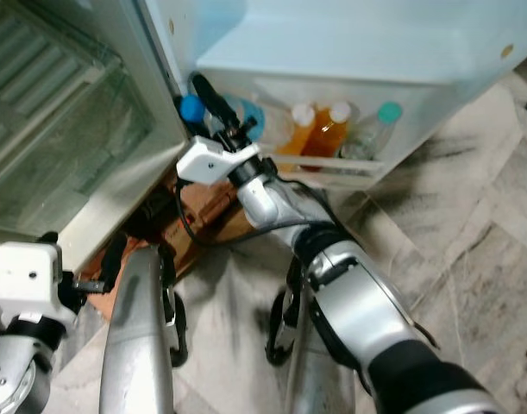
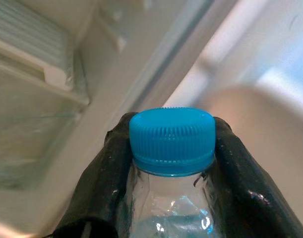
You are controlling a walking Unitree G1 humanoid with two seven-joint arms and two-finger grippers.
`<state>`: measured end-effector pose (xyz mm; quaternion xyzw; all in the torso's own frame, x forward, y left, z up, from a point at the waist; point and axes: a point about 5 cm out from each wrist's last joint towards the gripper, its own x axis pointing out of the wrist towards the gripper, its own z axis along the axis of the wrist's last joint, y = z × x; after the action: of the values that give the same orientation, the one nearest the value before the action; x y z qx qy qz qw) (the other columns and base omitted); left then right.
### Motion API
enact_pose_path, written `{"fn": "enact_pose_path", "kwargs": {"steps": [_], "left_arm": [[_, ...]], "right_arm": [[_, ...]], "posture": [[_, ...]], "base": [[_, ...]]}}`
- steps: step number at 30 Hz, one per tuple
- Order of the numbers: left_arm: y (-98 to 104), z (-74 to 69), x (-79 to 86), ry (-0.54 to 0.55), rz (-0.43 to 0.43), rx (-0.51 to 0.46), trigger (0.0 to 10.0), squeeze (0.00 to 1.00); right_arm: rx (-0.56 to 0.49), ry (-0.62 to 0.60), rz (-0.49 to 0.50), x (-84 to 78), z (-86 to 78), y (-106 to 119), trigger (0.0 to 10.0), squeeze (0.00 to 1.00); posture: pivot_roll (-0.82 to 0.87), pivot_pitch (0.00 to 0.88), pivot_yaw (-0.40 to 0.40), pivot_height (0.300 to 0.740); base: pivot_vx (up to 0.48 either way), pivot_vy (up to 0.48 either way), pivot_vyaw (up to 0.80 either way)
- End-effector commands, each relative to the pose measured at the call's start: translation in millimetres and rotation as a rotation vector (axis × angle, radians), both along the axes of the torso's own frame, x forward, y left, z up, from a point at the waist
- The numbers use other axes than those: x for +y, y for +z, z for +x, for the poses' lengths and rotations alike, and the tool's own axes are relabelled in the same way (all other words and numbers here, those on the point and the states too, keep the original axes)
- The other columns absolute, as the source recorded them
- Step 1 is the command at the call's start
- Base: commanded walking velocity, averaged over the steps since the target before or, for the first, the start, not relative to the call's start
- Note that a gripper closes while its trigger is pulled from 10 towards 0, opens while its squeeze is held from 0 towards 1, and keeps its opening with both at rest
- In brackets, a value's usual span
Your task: Restocking fridge
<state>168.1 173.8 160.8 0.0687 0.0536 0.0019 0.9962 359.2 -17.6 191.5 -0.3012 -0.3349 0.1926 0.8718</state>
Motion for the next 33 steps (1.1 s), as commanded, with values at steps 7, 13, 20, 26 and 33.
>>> {"fn": "enact_pose_path", "kwargs": {"steps": [7,13,20,26,33], "left_arm": [[-0.5,-7.5,1.4,0.016,0.010,0.027,10.0,0.00],[-0.8,-6.2,0.6,0.012,0.011,0.027,10.0,0.00],[-1.1,-5.8,1.1,0.010,0.014,0.029,10.0,0.00],[-0.6,0.8,1.6,0.007,0.020,0.017,10.0,0.00],[-1.3,4.0,1.3,0.007,0.024,0.010,10.0,0.00]], "right_arm": [[0.389,-0.180,0.082,-34.7,-0.1,-65.3,10.0,0.00],[0.432,-0.187,0.120,-34.3,3.2,-62.9,10.0,0.00],[0.539,-0.237,0.287,-35.3,14.0,-52.7,10.0,0.00],[0.644,-0.151,0.504,-25.0,26.3,-26.2,10.0,0.00],[0.748,-0.008,0.624,-12.1,26.0,-21.0,10.0,0.00]], "posture": [[0.34,0.495,-0.038,0.557],[0.34,0.494,-0.039,0.557],[0.34,0.486,-0.035,0.557],[0.34,0.470,-0.034,0.557],[0.33,0.455,-0.037,0.557]], "base": [[0.000,0.000,0.00],[0.000,0.000,0.00],[0.000,0.000,0.00],[0.000,0.000,0.00],[0.000,0.000,0.00]]}}
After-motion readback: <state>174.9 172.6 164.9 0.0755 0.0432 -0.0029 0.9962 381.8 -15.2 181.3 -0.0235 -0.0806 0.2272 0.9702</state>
